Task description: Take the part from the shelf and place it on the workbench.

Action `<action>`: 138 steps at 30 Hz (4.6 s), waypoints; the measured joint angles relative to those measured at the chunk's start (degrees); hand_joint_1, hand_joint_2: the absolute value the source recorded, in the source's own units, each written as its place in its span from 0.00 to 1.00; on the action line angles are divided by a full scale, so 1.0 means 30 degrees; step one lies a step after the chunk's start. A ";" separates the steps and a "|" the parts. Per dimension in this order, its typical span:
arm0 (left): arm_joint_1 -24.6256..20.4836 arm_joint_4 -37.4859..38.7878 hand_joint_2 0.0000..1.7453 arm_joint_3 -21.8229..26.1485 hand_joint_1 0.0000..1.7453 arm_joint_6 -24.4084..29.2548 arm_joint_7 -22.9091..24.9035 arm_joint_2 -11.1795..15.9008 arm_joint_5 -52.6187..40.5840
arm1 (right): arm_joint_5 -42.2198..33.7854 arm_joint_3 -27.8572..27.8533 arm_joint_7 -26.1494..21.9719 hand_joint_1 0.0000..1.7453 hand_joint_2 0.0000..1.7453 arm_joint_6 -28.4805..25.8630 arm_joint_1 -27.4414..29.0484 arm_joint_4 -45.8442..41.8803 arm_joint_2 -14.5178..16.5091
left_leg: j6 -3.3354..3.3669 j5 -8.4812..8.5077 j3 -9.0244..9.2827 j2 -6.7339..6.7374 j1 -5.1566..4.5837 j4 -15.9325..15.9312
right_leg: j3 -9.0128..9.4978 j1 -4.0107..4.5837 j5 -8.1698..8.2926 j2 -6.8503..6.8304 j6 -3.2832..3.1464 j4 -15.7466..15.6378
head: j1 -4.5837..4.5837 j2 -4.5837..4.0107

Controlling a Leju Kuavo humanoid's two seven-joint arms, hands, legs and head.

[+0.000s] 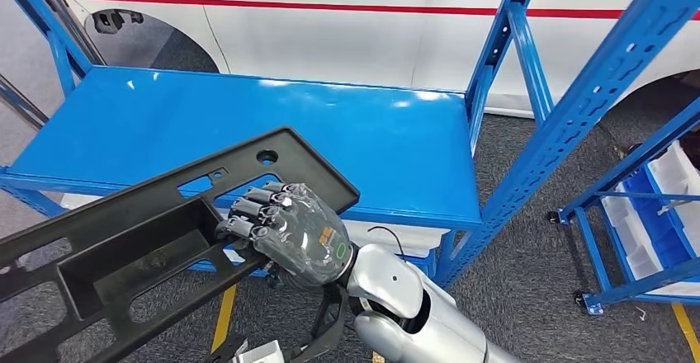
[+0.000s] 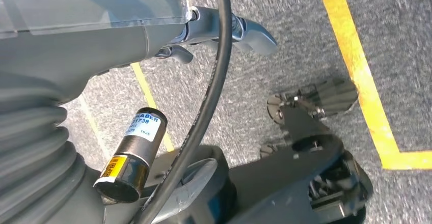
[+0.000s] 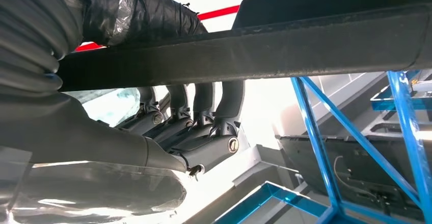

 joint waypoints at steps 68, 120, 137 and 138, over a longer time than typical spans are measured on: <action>0.1085 -0.0053 1.00 0.2166 0.00 -0.1521 0.1538 0.2007 0.1071 | 0.0315 -0.4648 0.0781 1.00 1.00 0.1301 -0.0165 0.3812 -0.2335 | -0.0710 -0.3954 -0.0777 0.0179 0.0464 0.5303 | -0.1989 -0.0213 0.1704 0.0332 0.0173 -0.0071 | 0.0109 0.0000; 0.2168 -0.0175 1.00 0.0667 0.00 0.0195 -0.2028 -0.0676 -0.1632 | 0.0188 -0.5517 0.2024 1.00 1.00 0.2319 -0.0185 0.4530 -0.2191 | 0.0208 -0.1593 0.0761 0.2118 0.0245 0.0592 | -0.1195 -0.0499 0.0193 -0.1023 0.1338 0.2181 | 0.0373 0.0000; 0.2898 -0.0206 1.00 0.0406 0.00 -0.0382 -0.2677 -0.0714 -0.0237 | 0.0315 -0.5513 0.2261 1.00 1.00 0.2727 -0.0558 0.4394 -0.1723 | 0.0004 -0.3596 0.2948 -0.1294 0.0295 0.0721 | -0.3673 -0.0011 0.1904 0.1893 0.0658 0.1395 | 0.0315 0.0000; 0.2912 -0.0204 1.00 0.0421 0.00 -0.0404 -0.2683 -0.0721 -0.0229 | 0.0321 -0.5497 0.2266 1.00 1.00 0.2728 -0.0545 0.4395 -0.1696 | 0.0070 -0.3598 0.2903 -0.1131 0.0325 0.0591 | -0.3764 -0.0017 0.2052 0.2080 0.0766 0.1393 | 0.0321 0.0000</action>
